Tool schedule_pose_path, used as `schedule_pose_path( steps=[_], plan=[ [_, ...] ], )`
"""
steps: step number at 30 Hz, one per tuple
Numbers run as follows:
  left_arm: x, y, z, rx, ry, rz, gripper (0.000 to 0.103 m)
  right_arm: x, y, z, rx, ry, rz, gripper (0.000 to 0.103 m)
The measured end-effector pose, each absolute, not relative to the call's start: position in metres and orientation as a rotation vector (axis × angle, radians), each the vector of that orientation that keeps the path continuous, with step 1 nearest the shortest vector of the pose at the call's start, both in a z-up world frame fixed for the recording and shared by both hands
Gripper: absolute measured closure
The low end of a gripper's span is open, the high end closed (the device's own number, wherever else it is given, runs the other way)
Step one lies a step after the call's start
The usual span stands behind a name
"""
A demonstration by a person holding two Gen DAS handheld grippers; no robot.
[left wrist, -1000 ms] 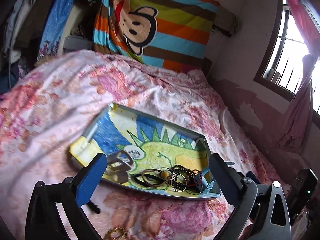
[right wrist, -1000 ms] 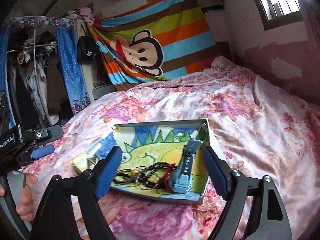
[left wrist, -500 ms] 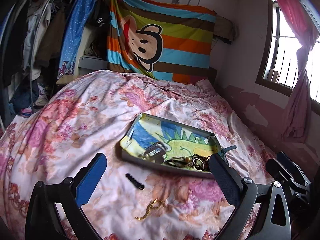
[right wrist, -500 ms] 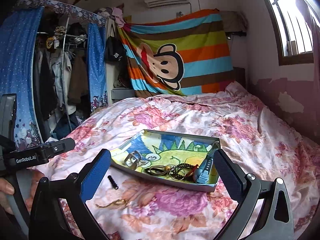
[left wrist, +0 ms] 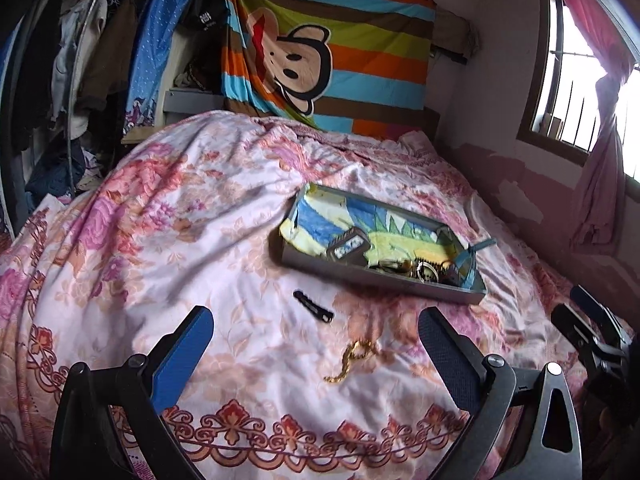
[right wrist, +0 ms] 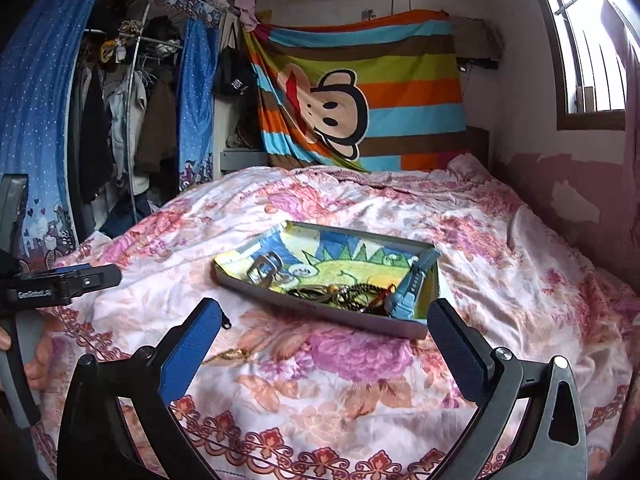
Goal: Organize jewelry
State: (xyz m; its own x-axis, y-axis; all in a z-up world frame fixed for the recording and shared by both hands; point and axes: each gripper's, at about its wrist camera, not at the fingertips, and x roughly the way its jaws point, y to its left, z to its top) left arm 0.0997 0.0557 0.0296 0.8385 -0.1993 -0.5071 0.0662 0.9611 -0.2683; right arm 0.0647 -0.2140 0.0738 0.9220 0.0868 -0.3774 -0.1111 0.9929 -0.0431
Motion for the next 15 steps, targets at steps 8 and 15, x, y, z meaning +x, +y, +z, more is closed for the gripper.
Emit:
schedule_pose_path(
  steps=[8, 15],
  plan=[
    [0.115, 0.058, -0.008, -0.226, 0.741, -0.174, 0.000, 0.086, -0.228, 0.042, -0.044, 0.477, 0.089, 0.002],
    [0.129, 0.059, -0.023, -0.224, 0.835, -0.143, 0.000, 0.100, -0.225, 0.015, -0.042, 0.568, 0.124, 0.002]
  ],
)
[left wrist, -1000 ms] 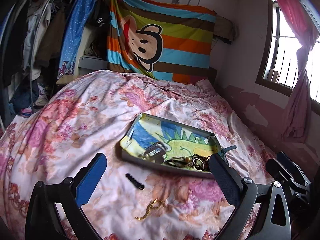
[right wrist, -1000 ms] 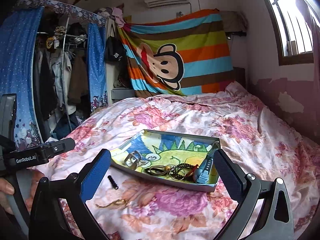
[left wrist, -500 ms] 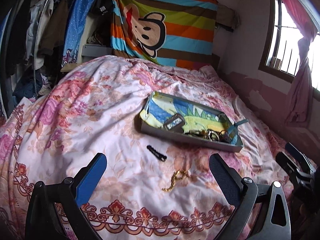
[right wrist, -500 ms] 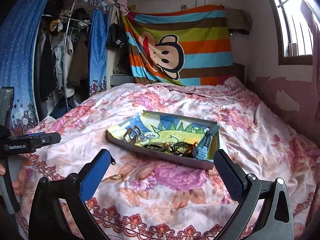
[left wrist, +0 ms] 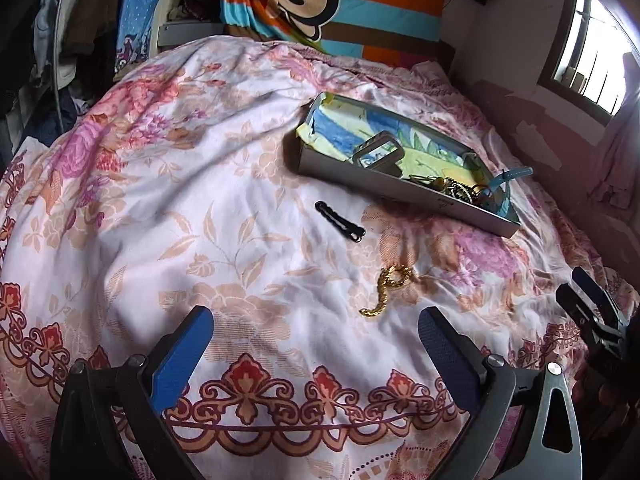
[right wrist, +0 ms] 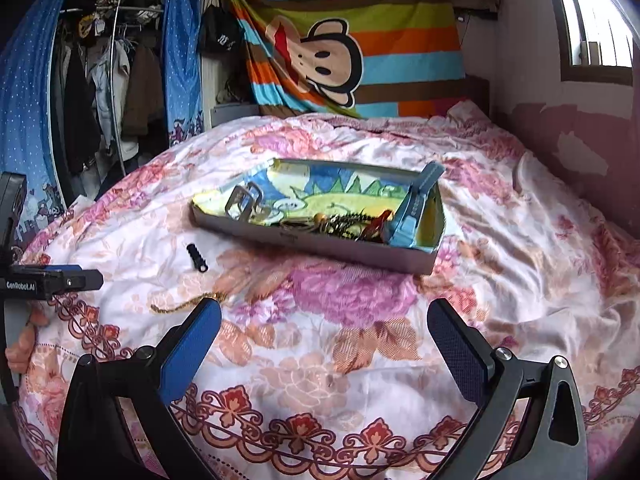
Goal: Organize jewelry
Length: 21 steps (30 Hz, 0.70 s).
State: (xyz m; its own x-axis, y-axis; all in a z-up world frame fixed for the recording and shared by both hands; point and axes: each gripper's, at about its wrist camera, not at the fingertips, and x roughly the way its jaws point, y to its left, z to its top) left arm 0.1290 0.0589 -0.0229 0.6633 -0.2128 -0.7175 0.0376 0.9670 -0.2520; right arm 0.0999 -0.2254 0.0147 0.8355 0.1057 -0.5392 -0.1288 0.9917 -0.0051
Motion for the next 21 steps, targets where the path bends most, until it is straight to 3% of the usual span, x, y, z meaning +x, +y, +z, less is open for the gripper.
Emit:
schedule_pose_path(
  steps=[9, 17, 21],
  plan=[
    [0.156, 0.060, -0.020, -0.198, 0.850, -0.152, 0.000, 0.131, -0.196, -0.009, -0.090, 0.701, 0.282, 0.002],
    [0.197, 0.078, -0.025, -0.344, 0.846, -0.230, 0.000, 0.165, -0.183, -0.017, -0.087, 0.728, 0.422, 0.002],
    [0.219, 0.079, -0.029, -0.407, 0.834, -0.300, 0.010, 0.177, -0.172, -0.023, -0.089, 0.727, 0.514, 0.008]
  ],
)
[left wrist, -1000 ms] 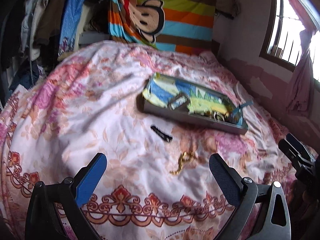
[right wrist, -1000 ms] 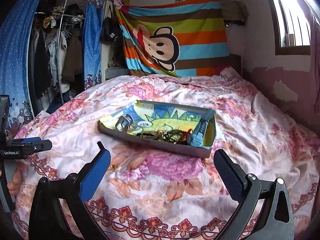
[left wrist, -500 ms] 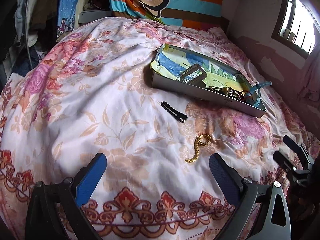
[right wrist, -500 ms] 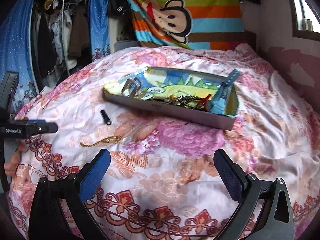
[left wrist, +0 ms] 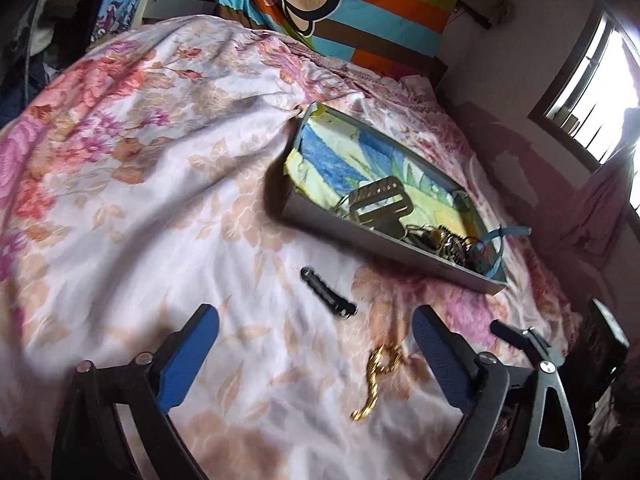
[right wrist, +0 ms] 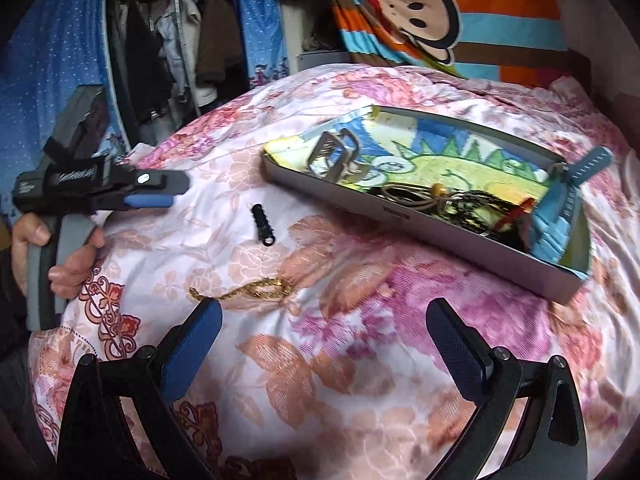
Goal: Organize jewelry
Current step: 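Grasp the black hair clip with the left tool while the right tool grasps the gold chain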
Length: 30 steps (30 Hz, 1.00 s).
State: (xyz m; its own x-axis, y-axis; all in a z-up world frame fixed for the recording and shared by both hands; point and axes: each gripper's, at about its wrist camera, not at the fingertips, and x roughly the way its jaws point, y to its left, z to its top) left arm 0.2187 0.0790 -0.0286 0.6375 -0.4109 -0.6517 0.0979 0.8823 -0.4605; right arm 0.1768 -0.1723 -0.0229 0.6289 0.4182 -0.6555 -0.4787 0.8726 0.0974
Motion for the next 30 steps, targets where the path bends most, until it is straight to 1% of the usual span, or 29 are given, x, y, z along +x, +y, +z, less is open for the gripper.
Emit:
schedule_pose_path(
  steps=[1, 2, 3, 4, 5, 6, 8, 10, 12, 13, 16, 18, 24, 26, 27, 29, 30],
  plan=[
    [0.224, 0.077, -0.030, -0.414, 0.833, -0.322, 0.014, 0.180, -0.168, -0.025, -0.100, 0.729, 0.535, 0.011],
    [0.228, 0.076, -0.031, -0.419, 0.833, -0.343, 0.020, 0.182, -0.164, -0.026, -0.112, 0.733, 0.549, 0.017],
    [0.233, 0.073, -0.031, -0.421, 0.834, -0.364, 0.023, 0.184, -0.159, -0.028, -0.127, 0.737, 0.565, 0.023],
    [0.237, 0.070, -0.033, -0.423, 0.839, -0.390, 0.029, 0.187, -0.152, -0.031, -0.143, 0.744, 0.583, 0.026],
    [0.241, 0.066, -0.034, -0.419, 0.846, -0.408, 0.034, 0.189, -0.150, -0.031, -0.149, 0.747, 0.590, 0.030],
    [0.245, 0.062, -0.035, -0.411, 0.857, -0.425, 0.035, 0.192, -0.146, -0.033, -0.157, 0.752, 0.601, 0.034],
    [0.252, 0.055, -0.040, -0.394, 0.883, -0.446, 0.041, 0.197, -0.139, -0.037, -0.167, 0.761, 0.618, 0.036],
    [0.260, 0.050, -0.045, -0.390, 0.916, -0.450, 0.041, 0.203, -0.131, -0.043, -0.166, 0.777, 0.634, 0.036],
    [0.268, 0.047, -0.053, -0.394, 0.955, -0.439, 0.041, 0.208, -0.126, -0.049, -0.165, 0.805, 0.641, 0.044],
    [0.273, 0.046, -0.059, -0.401, 0.981, -0.429, 0.041, 0.211, -0.126, -0.052, -0.166, 0.819, 0.638, 0.045],
    [0.283, 0.047, -0.071, -0.432, 1.029, -0.422, 0.047, 0.215, -0.128, -0.058, -0.138, 0.850, 0.648, 0.046],
    [0.285, 0.046, -0.074, -0.433, 1.046, -0.417, 0.049, 0.215, -0.129, -0.059, -0.126, 0.854, 0.654, 0.046],
    [0.285, 0.028, -0.077, -0.301, 1.081, -0.352, 0.060, 0.213, -0.120, -0.064, -0.170, 0.866, 0.660, 0.046],
    [0.285, 0.026, -0.079, -0.273, 1.085, -0.325, 0.069, 0.215, -0.117, -0.065, -0.181, 0.875, 0.660, 0.046],
    [0.286, 0.027, -0.079, -0.275, 1.086, -0.317, 0.072, 0.215, -0.116, -0.066, -0.187, 0.882, 0.660, 0.046],
    [0.287, 0.033, -0.082, -0.300, 1.093, -0.298, 0.084, 0.214, -0.114, -0.068, -0.197, 0.893, 0.657, 0.046],
    [0.287, 0.038, -0.083, -0.327, 1.096, -0.300, 0.085, 0.213, -0.113, -0.068, -0.200, 0.895, 0.656, 0.046]
  ],
)
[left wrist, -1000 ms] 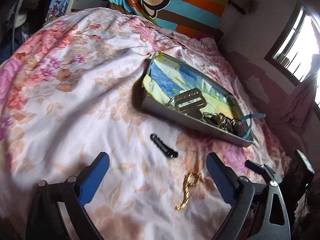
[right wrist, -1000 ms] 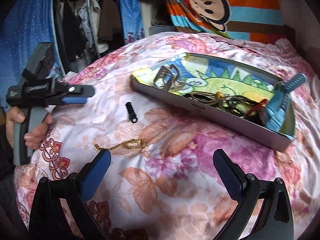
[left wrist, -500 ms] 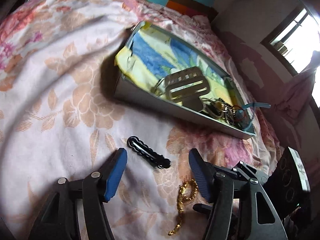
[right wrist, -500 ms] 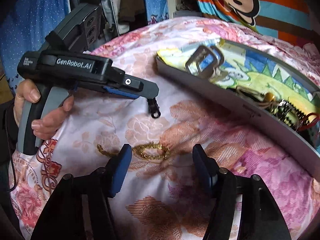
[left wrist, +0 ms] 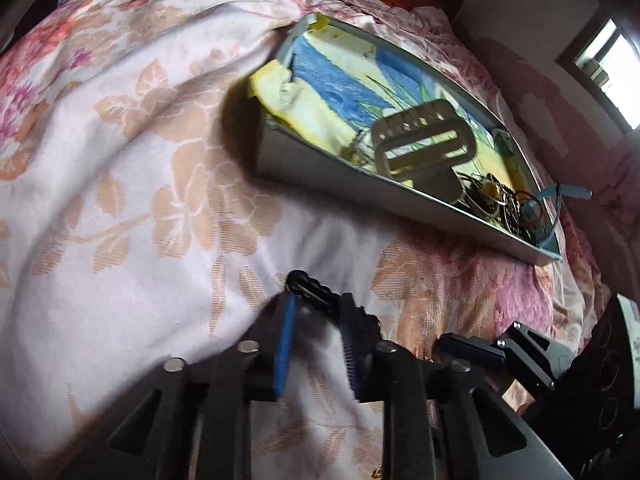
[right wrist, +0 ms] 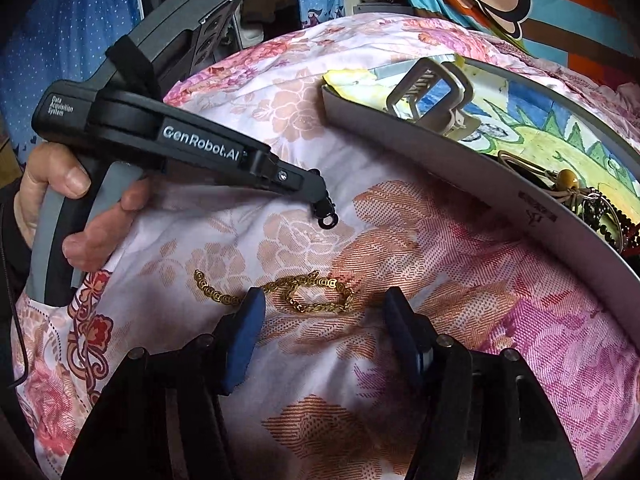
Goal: Organize jewelry
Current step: 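Grasp the black hair clip with the left tool while the right tool grasps the gold chain, then lower the hair clip into the tray with the left tool while the right tool drops the gold chain there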
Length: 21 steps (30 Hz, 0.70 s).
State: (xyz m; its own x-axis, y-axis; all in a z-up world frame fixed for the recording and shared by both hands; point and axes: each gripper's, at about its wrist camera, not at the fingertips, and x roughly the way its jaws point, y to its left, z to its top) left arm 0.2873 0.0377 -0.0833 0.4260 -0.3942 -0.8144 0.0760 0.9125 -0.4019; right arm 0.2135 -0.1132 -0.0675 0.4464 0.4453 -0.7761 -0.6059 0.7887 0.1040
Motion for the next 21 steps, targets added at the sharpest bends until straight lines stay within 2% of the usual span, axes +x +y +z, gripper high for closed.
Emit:
schedule_pose_path(
  steps=[4, 7, 12, 14, 18, 20, 21],
  plan=[
    [0.289, 0.051, -0.089, -0.404, 1.100, -0.317, 0.092, 0.211, -0.113, -0.067, -0.198, 0.898, 0.659, 0.047],
    [0.290, 0.054, -0.093, -0.426, 1.107, -0.317, 0.099, 0.210, -0.110, -0.067, -0.201, 0.899, 0.671, 0.058],
    [0.289, 0.061, -0.095, -0.494, 1.093, -0.355, 0.099, 0.211, -0.111, -0.069, -0.200, 0.900, 0.666, 0.075],
    [0.288, 0.064, -0.095, -0.530, 1.085, -0.374, 0.099, 0.210, -0.111, -0.068, -0.205, 0.897, 0.661, 0.076],
    [0.287, 0.066, -0.094, -0.574, 1.065, -0.417, 0.088, 0.209, -0.110, -0.065, -0.225, 0.881, 0.624, 0.076],
    [0.287, 0.060, -0.091, -0.555, 1.054, -0.438, 0.077, 0.210, -0.113, -0.063, -0.222, 0.873, 0.602, 0.076],
    [0.287, 0.056, -0.090, -0.536, 1.056, -0.440, 0.074, 0.210, -0.115, -0.063, -0.217, 0.872, 0.593, 0.076]
  ],
)
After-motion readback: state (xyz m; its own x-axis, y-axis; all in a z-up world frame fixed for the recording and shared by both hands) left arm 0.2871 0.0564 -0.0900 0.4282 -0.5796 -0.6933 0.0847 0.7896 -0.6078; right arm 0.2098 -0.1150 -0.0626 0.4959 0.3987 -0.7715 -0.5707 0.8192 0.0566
